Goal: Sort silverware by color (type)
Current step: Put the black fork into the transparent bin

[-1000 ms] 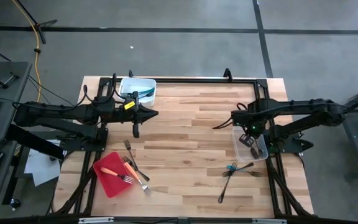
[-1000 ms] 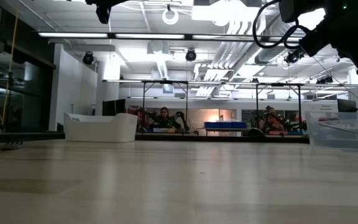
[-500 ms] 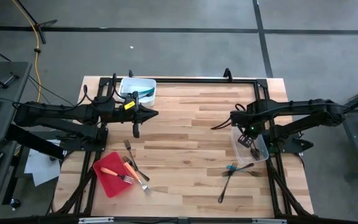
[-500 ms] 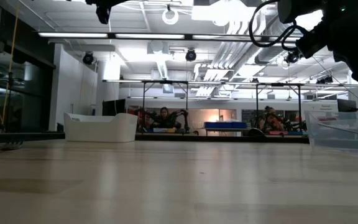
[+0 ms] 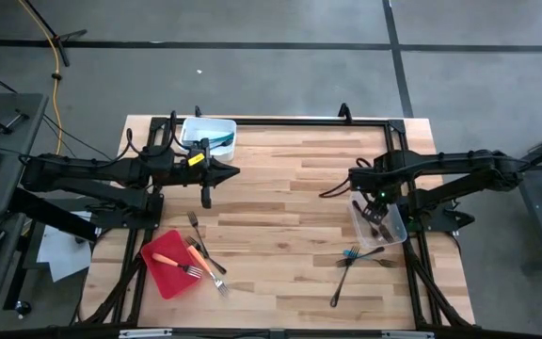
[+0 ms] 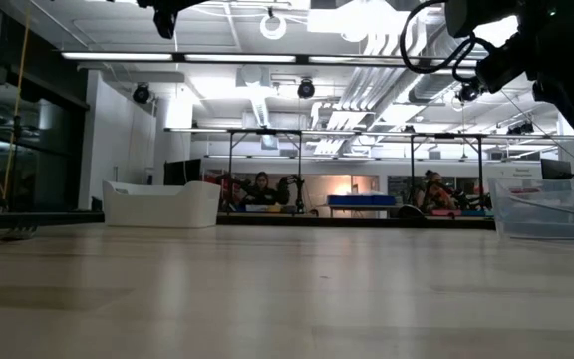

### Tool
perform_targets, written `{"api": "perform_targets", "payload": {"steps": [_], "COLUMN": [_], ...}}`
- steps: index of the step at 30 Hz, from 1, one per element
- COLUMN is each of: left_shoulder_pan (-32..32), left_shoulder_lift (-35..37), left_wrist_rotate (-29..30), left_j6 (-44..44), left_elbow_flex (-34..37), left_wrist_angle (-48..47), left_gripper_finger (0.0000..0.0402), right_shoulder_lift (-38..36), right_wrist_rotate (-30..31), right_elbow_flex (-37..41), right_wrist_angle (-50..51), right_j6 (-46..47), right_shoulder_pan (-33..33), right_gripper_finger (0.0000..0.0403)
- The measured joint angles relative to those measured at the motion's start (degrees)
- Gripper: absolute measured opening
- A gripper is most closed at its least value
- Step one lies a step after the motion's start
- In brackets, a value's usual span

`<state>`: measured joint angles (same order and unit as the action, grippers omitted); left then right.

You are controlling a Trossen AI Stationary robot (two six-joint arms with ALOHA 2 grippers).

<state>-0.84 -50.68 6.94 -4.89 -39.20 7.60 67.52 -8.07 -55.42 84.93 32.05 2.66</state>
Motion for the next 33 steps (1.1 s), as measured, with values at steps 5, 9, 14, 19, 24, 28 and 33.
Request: {"api": "perform_targets", "payload": {"steps": [5,9,14,19,24,28,33], "left_shoulder_pan": [0.0,0.0,0.0,0.0,0.0,0.0,0.0], "left_shoulder_lift": [2.0,4.6,7.3,8.0,7.8,7.8,7.8], "left_wrist_rotate": [0.9,1.3,1.3,1.3,1.3,1.2,1.2], "left_j6": [0.1,0.0,-1.1,-3.0,-4.0,-5.4,-5.4], "left_elbow_flex": [0.0,0.0,0.0,0.0,0.0,0.0,0.0], "left_wrist_angle": [0.1,-0.1,-1.0,-1.9,-2.1,-1.7,-1.7], "left_gripper_finger": [0.0,0.0,0.0,0.0,0.0,0.0,0.0], "right_shoulder_lift": [-0.1,-0.1,1.7,6.6,11.0,12.5,12.8], "right_wrist_rotate": [-4.6,-7.0,-4.0,2.3,2.5,2.5,3.0], "right_elbow_flex": [0.0,0.0,0.0,0.0,0.0,0.0,0.0], "right_wrist_angle": [-3.2,-20.8,-52.8,-84.9,-107.7,-114.4,-114.2], "right_j6": [0.5,2.5,2.4,-3.5,-12.4,-18.4,-19.1], "right_shoulder_pan": [0.0,-0.6,-1.0,-1.0,-0.9,-0.9,-0.9], "right_gripper_finger": [0.0219,0.022,0.022,0.022,0.022,0.022,0.022]}}
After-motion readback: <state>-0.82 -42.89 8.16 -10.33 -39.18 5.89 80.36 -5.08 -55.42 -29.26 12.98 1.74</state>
